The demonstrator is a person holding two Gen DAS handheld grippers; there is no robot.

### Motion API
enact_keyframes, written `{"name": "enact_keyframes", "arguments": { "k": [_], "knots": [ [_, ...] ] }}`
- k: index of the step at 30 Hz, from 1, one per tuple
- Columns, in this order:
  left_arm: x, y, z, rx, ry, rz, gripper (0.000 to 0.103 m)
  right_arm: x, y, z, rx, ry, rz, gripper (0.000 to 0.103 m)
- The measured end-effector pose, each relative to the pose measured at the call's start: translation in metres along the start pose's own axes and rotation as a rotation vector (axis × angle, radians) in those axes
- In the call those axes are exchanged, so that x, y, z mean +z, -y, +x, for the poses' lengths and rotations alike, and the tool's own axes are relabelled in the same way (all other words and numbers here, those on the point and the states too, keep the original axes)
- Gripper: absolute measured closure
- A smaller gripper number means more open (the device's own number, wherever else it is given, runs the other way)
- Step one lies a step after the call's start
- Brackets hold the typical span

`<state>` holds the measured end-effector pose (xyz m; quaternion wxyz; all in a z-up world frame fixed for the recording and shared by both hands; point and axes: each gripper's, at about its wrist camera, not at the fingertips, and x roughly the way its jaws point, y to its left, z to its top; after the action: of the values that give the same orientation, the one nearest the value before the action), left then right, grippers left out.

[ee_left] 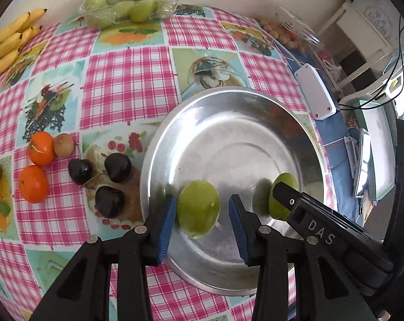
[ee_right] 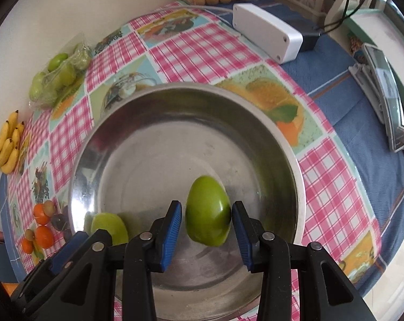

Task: Organize fruits
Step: 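Open the left tool to drop the pear while the right tool releases the mango into the bowl, then move the left tool toward a tangerine while the right tool approaches a dark plum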

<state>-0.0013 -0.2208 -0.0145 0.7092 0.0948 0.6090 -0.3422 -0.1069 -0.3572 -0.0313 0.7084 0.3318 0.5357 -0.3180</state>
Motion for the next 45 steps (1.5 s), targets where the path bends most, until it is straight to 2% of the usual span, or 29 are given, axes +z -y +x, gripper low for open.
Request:
{"name": "enact_keyframes", "arguments": {
  "k": [4,5,7,9,12,17,19,24,26,28,41,45],
  "knots": [
    [0.000,-0.010,-0.015,0.009,0.040,-0.026,0.060,0.004,-0.004,-0.013,0.012,0.029,-0.012,0.060],
    [0.001,-0.013,-0.018,0.017,0.047,-0.035,0.057,0.004,-0.006,-0.016,0.013,0.040,-0.016,0.059],
    [0.000,-0.022,-0.021,0.045,0.059,-0.054,0.048,0.003,-0.007,-0.020,0.018,0.048,-0.017,0.051],
    [-0.001,-0.030,-0.021,0.072,0.059,-0.063,0.045,0.002,-0.007,-0.019,0.021,0.041,-0.016,0.040],
    [-0.001,-0.042,-0.019,0.121,0.051,-0.086,0.041,0.001,-0.008,-0.016,0.015,0.026,-0.016,0.039],
    [-0.004,-0.066,-0.019,0.207,0.059,-0.150,0.022,0.002,-0.011,-0.011,0.010,0.036,-0.014,0.028],
    [-0.006,-0.073,-0.020,0.228,0.070,-0.176,0.018,0.002,-0.012,-0.010,0.012,0.037,-0.018,0.018],
    [-0.008,-0.086,-0.024,0.260,0.095,-0.217,0.015,0.002,-0.016,-0.005,0.017,0.024,-0.036,0.011],
    [-0.009,-0.090,-0.023,0.277,0.102,-0.226,0.010,0.002,-0.017,-0.005,0.019,0.030,-0.042,0.006],
    [-0.008,-0.095,-0.022,0.290,0.108,-0.239,0.009,0.002,-0.017,-0.007,0.023,0.035,-0.047,0.002],
    [-0.017,-0.122,-0.043,0.314,0.189,-0.306,0.008,0.001,-0.037,-0.013,0.048,0.047,-0.134,0.000],
    [-0.022,-0.143,-0.052,0.314,0.200,-0.373,0.008,-0.003,-0.048,-0.014,0.085,0.034,-0.159,0.000]
  ]
}}
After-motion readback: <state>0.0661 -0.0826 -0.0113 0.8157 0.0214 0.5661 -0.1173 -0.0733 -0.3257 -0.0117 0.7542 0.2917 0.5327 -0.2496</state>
